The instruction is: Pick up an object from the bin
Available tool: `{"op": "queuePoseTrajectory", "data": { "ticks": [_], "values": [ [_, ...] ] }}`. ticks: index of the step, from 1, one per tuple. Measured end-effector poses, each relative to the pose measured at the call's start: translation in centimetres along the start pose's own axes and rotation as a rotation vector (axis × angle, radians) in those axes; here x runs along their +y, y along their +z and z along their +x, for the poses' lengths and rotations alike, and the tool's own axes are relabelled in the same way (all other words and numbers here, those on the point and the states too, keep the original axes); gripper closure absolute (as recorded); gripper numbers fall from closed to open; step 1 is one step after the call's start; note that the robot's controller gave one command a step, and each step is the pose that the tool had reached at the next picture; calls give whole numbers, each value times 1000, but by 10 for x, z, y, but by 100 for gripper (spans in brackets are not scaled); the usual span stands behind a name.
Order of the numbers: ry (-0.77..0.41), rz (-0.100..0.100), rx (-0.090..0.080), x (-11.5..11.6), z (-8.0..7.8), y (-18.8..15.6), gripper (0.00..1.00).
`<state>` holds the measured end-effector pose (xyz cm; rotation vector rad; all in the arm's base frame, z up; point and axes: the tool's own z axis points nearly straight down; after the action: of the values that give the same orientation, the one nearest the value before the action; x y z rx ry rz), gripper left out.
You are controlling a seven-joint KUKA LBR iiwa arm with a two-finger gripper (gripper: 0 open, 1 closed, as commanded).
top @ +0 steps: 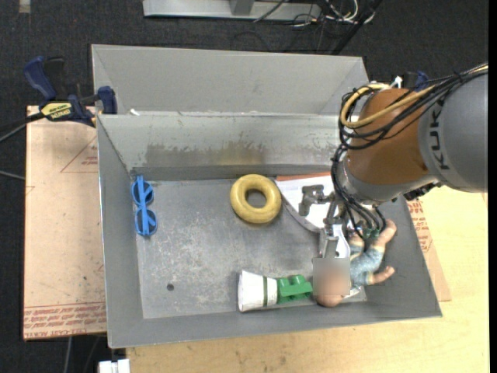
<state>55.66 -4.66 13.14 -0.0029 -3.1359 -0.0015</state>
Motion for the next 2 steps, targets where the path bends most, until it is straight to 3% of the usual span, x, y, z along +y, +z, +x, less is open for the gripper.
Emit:
{"op": "queuePoseTrajectory", "data": {
  "ticks": [1, 2],
  "values": [
    [-1, 0, -6, 0, -1, -5, 0],
    [47, -2, -12, -11, 10, 3, 0]
  ]
}}
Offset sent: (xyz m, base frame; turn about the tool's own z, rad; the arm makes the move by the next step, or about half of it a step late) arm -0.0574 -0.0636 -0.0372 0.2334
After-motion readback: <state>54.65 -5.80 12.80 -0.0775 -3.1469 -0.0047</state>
